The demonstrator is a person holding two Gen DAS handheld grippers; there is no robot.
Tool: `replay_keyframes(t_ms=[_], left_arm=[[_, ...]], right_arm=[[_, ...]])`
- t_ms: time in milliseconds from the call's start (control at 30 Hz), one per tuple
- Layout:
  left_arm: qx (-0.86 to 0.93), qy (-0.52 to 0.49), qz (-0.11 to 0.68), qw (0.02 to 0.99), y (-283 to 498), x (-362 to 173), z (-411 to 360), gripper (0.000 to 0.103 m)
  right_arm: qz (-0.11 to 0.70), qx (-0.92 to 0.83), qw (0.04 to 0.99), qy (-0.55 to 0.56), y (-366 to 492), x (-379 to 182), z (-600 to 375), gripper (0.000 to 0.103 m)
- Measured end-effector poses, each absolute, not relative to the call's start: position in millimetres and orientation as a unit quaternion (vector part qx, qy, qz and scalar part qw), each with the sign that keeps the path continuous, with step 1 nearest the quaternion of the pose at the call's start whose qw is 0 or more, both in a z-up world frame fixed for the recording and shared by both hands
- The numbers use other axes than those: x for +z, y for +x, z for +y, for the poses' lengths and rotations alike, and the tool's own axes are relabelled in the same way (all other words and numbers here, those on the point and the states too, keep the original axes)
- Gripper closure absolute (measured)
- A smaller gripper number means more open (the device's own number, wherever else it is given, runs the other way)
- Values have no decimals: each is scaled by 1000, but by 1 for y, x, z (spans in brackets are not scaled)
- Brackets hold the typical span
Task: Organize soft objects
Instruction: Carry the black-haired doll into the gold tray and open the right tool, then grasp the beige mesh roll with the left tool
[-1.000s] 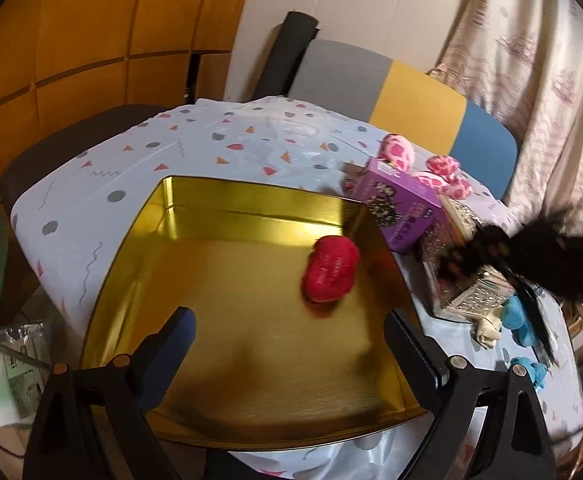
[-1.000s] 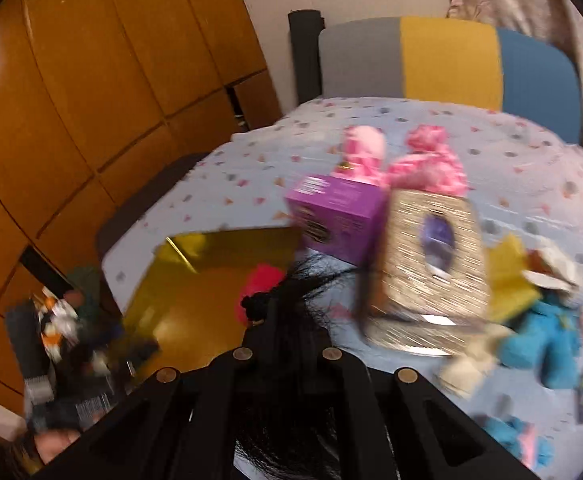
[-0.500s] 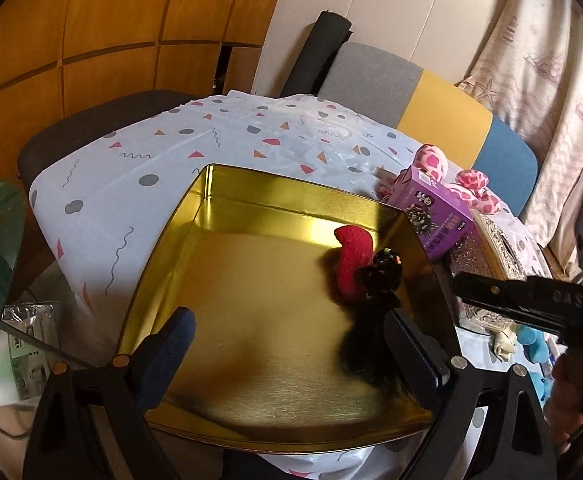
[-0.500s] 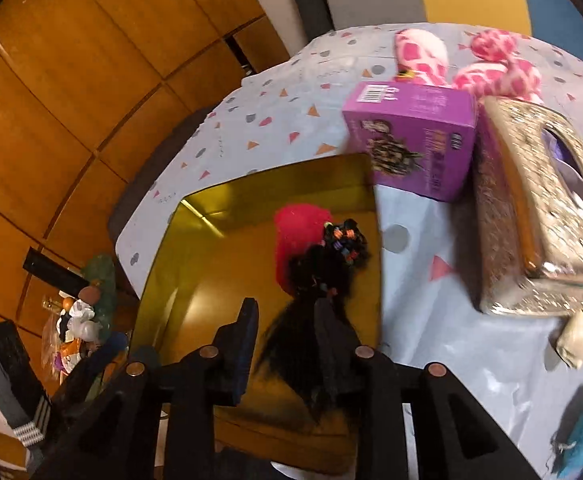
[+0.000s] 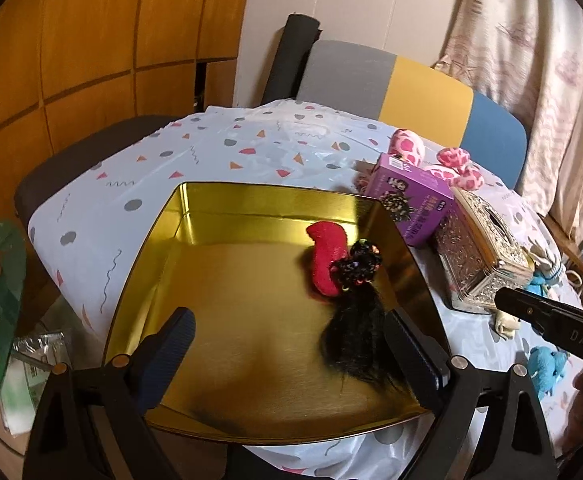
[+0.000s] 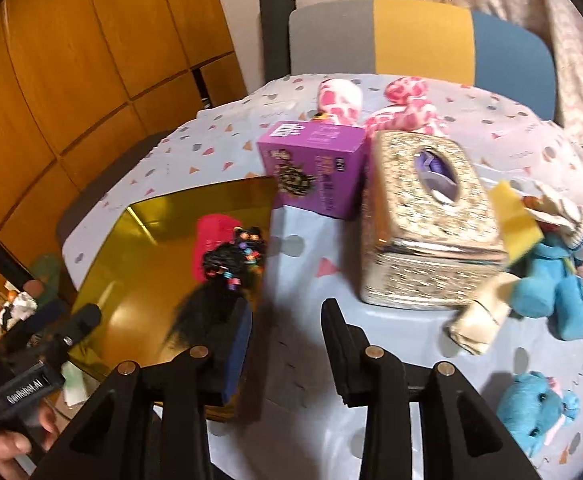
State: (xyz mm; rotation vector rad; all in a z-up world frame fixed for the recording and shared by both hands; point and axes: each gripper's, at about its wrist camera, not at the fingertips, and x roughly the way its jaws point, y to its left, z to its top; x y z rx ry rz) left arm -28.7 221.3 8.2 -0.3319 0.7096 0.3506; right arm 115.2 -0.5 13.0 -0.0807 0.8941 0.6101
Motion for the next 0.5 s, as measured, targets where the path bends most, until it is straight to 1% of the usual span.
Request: replay_keyframes(t_ms=[500], left_arm=[[130,-112,361,917,-15,12,181,7]], right_arm=[[411,216,886,-11,122,12,-70,67]])
